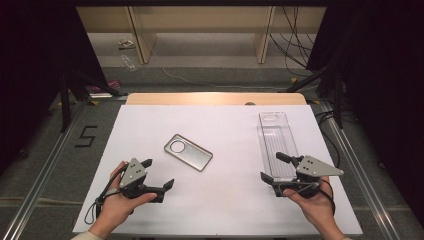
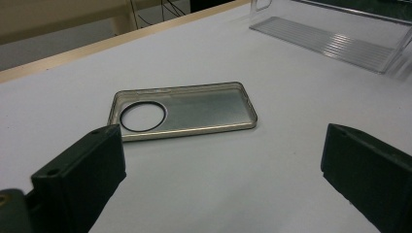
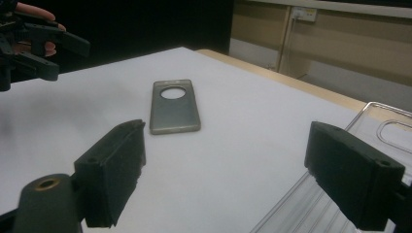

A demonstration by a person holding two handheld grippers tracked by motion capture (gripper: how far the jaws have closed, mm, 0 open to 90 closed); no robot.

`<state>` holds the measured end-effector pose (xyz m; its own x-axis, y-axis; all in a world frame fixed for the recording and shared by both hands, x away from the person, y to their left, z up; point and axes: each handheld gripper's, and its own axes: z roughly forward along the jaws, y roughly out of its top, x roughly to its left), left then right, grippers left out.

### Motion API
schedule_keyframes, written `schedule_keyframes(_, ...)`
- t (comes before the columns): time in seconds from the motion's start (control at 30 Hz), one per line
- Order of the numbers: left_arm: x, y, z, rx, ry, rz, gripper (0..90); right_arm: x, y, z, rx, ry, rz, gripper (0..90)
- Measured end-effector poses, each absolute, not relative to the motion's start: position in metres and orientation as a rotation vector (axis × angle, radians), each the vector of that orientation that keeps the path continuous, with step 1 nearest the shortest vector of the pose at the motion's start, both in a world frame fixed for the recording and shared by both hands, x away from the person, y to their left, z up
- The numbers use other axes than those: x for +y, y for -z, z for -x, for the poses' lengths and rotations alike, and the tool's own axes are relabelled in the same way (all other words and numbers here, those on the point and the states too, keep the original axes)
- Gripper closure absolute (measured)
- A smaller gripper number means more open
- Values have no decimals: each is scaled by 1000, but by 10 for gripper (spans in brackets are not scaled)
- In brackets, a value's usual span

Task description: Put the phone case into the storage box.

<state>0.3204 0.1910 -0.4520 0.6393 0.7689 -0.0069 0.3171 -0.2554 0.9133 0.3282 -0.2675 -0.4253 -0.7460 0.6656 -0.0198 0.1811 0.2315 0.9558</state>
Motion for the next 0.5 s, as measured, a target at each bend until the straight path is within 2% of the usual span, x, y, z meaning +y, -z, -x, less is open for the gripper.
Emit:
schedule_keyframes(0.4,191,451,-320,867,-559,-1841,24,-265,424,-327,2082,-1526,-785,172)
schedule_keyframes(0.5,190,452,-320,866,-558,-1843,25,-265,422,-327,2092,-1542,-778,260)
